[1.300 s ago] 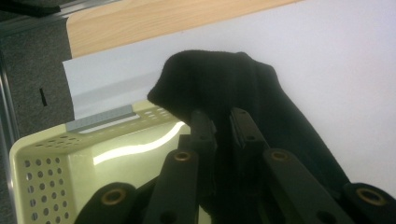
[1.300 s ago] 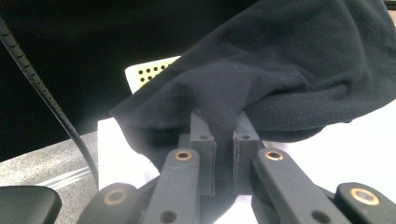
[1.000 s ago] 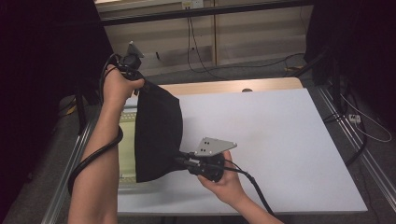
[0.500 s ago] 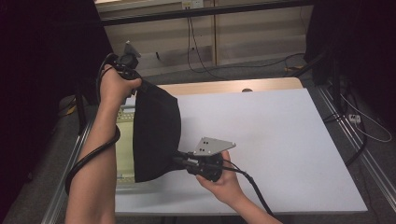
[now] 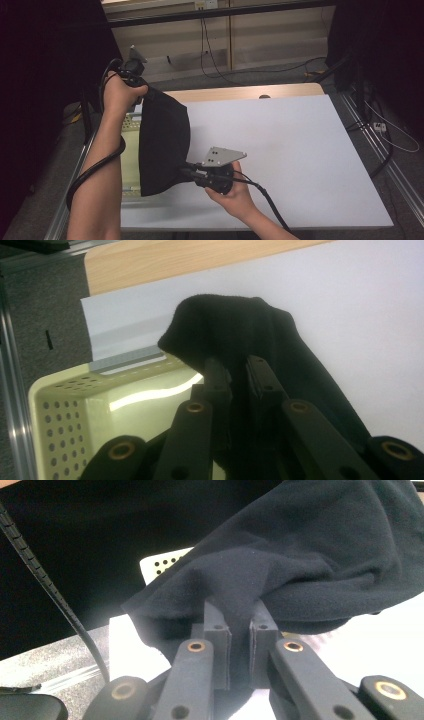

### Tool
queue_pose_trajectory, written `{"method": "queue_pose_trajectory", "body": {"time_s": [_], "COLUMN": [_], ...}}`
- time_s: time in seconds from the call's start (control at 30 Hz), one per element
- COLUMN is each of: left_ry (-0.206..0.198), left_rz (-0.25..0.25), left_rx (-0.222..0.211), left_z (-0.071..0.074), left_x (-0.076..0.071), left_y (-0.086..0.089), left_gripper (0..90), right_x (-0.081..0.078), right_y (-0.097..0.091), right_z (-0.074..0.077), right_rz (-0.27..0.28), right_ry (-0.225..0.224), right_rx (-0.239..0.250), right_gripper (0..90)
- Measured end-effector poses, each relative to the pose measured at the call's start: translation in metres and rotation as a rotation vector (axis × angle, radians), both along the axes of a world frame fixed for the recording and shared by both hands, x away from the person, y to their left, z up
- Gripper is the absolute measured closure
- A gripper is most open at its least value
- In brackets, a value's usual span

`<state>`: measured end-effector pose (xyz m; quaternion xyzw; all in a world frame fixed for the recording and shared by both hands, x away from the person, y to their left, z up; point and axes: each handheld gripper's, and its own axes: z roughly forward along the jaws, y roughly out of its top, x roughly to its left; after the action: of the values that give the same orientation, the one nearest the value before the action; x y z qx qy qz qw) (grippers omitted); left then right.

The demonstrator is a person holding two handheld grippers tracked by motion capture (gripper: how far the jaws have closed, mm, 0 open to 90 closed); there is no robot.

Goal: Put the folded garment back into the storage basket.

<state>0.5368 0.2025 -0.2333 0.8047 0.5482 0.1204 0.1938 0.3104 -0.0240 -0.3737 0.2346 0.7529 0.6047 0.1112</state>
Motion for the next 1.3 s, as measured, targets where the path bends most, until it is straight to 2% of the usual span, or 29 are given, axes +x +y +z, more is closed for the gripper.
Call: {"method": "queue_pose_trajectory", "body": {"time_s": [1.0, 1.3], "left_ry": [-0.003, -0.007], "left_rz": [0.028, 0.018], "left_rx": [0.009, 0.017], "left_z": [-0.001, 0.006], "left_x": [0.001, 0.000], "left_y": [0.021, 0.021], "left_gripper": [81.7, 81.7], "right_x": [0.004, 0.005], "right_y": [0.022, 0.023], "right_z": [0.001, 0.004], "right_rz": [0.033, 0.040], "right_ry": [0.005, 0.002], "right_rx": [0.000, 0.003], "right_gripper": [82.7, 82.8]}}
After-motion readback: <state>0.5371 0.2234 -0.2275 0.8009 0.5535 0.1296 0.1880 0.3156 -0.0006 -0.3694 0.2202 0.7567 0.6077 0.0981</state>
